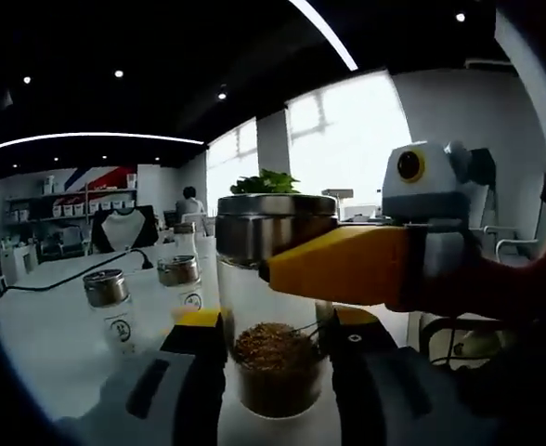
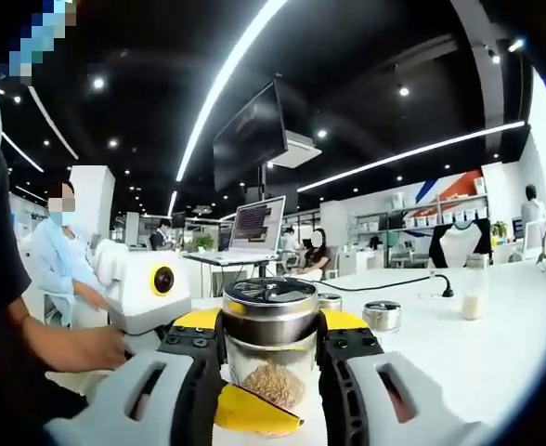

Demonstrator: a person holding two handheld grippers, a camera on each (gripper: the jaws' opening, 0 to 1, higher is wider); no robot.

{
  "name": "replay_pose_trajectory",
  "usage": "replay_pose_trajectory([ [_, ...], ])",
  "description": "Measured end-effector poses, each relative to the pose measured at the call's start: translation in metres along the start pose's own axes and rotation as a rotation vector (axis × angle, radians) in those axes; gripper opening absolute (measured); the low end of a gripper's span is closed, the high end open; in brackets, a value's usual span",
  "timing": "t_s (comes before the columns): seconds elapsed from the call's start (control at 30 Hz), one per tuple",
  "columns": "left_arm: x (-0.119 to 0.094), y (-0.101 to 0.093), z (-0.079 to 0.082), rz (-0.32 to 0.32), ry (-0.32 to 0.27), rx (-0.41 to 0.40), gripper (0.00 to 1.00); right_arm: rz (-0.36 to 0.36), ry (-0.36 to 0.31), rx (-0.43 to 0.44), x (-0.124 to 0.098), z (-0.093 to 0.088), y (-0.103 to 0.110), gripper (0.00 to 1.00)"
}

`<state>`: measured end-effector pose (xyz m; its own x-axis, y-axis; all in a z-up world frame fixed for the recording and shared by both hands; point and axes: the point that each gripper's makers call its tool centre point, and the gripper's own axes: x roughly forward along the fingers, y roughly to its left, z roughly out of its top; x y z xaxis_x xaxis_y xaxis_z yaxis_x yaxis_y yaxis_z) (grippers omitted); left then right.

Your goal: Rotate the seasoning bottle until the label or dispensing opening points toward the visible target arrow and the bottle remains upright within the marked orientation range

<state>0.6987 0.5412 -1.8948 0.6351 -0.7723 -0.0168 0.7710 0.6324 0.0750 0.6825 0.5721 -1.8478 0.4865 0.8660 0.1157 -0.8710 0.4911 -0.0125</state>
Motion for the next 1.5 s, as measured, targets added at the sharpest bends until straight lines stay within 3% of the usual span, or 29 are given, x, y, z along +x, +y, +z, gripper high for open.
replay_pose_trajectory([
  [0.27, -0.003, -0.005, 0.001, -0.072, -0.024, -0.026, 0.44, 0.054, -0.004, 0.027, -0.004, 0.002, -0.003, 0.37],
  [0.47, -0.001, -0.01, -0.002, -0.09, -0.009, -0.023, 0.43, 0.064, -0.023, 0.057, -0.008, 0.004, -0.007, 0.37],
  [0.83, -0.002, -0.018, 0.002, -0.135, -0.019, -0.046, 0.44, 0.156, -0.039, 0.042, -0.008, 0.01, 0.007, 0.37],
  [0.97, -0.002, -0.015, 0.002, -0.08, 0.001, 0.014, 0.44, 0.157, -0.026, 0.013, -0.008, 0.01, 0.008, 0.37],
  [1.27, -0.002, 0.001, 0.01, 0.05, -0.027, 0.018, 0.43, 0.08, -0.02, -0.042, 0.0, 0.015, 0.005, 0.37],
  [1.5, -0.002, 0.005, 0.007, 0.086, 0.001, 0.061, 0.43, 0.02, 0.001, -0.09, 0.004, 0.01, 0.003, 0.37],
])
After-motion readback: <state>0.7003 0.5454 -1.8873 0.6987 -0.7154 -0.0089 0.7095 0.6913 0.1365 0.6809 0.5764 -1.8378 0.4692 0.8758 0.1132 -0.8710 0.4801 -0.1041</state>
